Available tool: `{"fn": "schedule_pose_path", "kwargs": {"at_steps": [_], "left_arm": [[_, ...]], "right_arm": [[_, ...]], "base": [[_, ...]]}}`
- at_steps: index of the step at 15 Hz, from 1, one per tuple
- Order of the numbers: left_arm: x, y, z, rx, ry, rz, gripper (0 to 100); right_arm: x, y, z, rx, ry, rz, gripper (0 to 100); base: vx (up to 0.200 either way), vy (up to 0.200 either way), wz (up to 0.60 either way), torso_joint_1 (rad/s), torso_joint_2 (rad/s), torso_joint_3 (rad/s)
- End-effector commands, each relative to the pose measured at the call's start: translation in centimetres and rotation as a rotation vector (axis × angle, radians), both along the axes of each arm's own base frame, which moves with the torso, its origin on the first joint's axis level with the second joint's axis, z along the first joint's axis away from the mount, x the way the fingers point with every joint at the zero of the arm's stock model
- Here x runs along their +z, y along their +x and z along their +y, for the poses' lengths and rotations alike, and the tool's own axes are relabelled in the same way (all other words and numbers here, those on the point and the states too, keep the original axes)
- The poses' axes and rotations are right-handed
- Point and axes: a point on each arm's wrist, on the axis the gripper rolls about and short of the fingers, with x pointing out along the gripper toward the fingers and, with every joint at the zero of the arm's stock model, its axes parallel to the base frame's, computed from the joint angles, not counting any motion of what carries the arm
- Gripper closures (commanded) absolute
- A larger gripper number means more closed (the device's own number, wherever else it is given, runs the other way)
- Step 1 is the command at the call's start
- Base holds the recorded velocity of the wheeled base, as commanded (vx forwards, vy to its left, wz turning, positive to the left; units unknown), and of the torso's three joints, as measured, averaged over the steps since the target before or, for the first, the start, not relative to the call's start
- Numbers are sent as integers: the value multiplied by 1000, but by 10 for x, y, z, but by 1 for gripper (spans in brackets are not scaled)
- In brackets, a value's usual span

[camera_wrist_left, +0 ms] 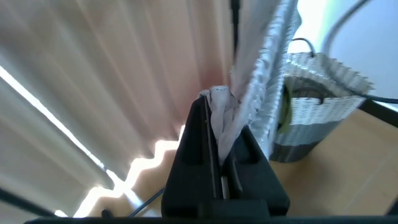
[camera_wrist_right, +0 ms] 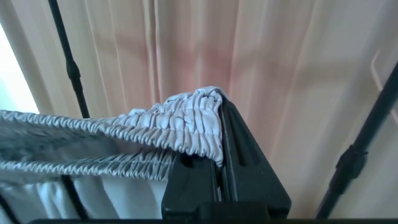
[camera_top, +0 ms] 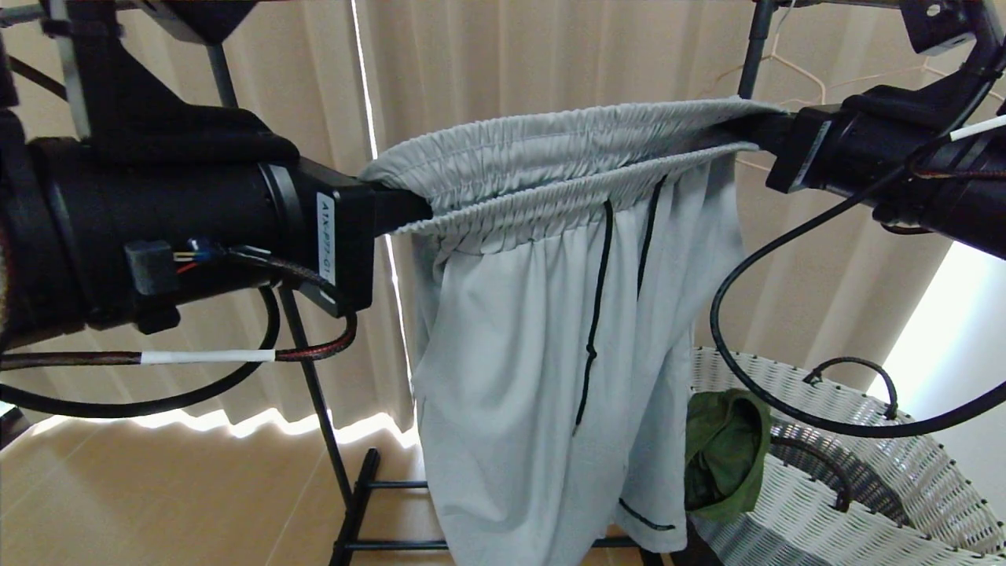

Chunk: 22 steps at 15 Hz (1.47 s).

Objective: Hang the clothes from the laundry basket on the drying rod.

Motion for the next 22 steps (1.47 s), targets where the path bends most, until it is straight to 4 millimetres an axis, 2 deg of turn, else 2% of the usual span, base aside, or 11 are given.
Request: {"fn": "schedule_pose_path", "kwargs": {"at_steps": [1,4,7,11,14,17,22], "left_arm": [[2,-6,1,-20,-9,-8,100],[3,-6,0,-17,-8,-11,100],[7,4,-5,10,-13,-17,100],[15,42,-12,99,-22,-28,100],[12,60,-16,129,-34,-35,100],[11,60,-17,127,-35,-41,100],[4,59,-17,127,-20,-24,100]], "right_arm": [[-4,4,2,2,-2,13,100],[-2,2,1,-5,-3,13,100],[2,-6,-3,-28,-1,8,100],[15,-38,-16,-48,-18,45,100],[9,-67,-26,-44,-42,95,100],[-2,-72,-27,-42,-61,120,100],[-6,-64,-23,-36,-77,129,100]], "base": [[0,0,0,0,0,0],[0,0,0,0,0,0],[0,0,0,0,0,0],[0,0,0,0,0,0],[0,0,0,0,0,0],[0,0,0,0,0,0],[0,0,0,0,0,0]]}}
